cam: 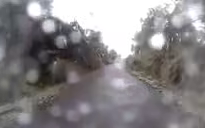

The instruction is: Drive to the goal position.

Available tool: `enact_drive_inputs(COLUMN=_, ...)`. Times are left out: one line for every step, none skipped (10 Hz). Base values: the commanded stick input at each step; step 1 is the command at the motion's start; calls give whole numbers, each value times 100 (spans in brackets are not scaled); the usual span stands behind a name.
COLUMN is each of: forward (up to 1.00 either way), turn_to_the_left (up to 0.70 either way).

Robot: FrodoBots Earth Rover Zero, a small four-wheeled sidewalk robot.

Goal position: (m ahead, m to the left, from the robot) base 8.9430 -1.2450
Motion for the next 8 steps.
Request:
enact_drive_inputs(forward=100, turn_to_the_left=0)
enact_drive_inputs(forward=100, turn_to_the_left=0)
enact_drive_inputs(forward=100, turn_to_the_left=0)
enact_drive_inputs(forward=100, turn_to_the_left=0)
enact_drive_inputs(forward=100, turn_to_the_left=0)
enact_drive_inputs(forward=100, turn_to_the_left=0)
enact_drive_inputs(forward=100, turn_to_the_left=0)
enact_drive_inputs(forward=100, turn_to_the_left=0)
